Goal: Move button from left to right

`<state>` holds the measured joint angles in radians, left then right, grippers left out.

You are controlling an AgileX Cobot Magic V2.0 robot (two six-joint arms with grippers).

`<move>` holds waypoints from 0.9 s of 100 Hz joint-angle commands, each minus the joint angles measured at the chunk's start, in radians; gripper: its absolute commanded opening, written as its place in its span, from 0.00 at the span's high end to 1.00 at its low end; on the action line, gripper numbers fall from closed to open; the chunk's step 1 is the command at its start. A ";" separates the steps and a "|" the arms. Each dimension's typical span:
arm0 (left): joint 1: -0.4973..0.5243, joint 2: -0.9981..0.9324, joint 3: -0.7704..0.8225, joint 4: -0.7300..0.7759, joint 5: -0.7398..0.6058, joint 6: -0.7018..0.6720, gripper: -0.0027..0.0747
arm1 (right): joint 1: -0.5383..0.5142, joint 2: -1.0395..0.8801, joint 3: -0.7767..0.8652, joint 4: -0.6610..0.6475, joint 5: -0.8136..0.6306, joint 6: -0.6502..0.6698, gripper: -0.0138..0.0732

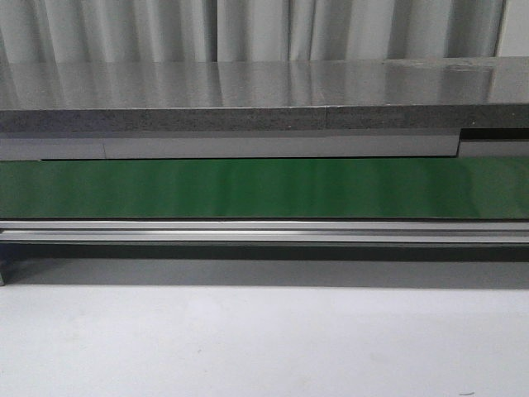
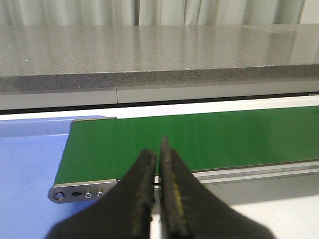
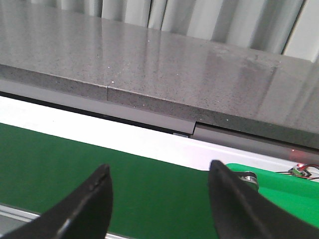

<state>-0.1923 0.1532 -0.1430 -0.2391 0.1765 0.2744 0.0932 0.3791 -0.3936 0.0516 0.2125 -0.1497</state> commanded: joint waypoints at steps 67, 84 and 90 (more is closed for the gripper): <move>-0.001 0.009 -0.031 -0.011 -0.087 -0.004 0.96 | 0.001 -0.266 0.054 0.002 0.148 -0.008 0.90; -0.001 0.009 -0.031 -0.011 -0.087 -0.004 0.96 | 0.001 -0.266 0.054 0.002 0.143 -0.008 0.98; -0.001 0.009 -0.031 -0.011 -0.087 -0.004 0.96 | 0.001 -0.266 0.054 0.002 0.143 -0.008 0.98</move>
<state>-0.1923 0.1532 -0.1430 -0.2391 0.1765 0.2744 0.0949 0.1001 -0.3164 0.0516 0.4353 -0.1497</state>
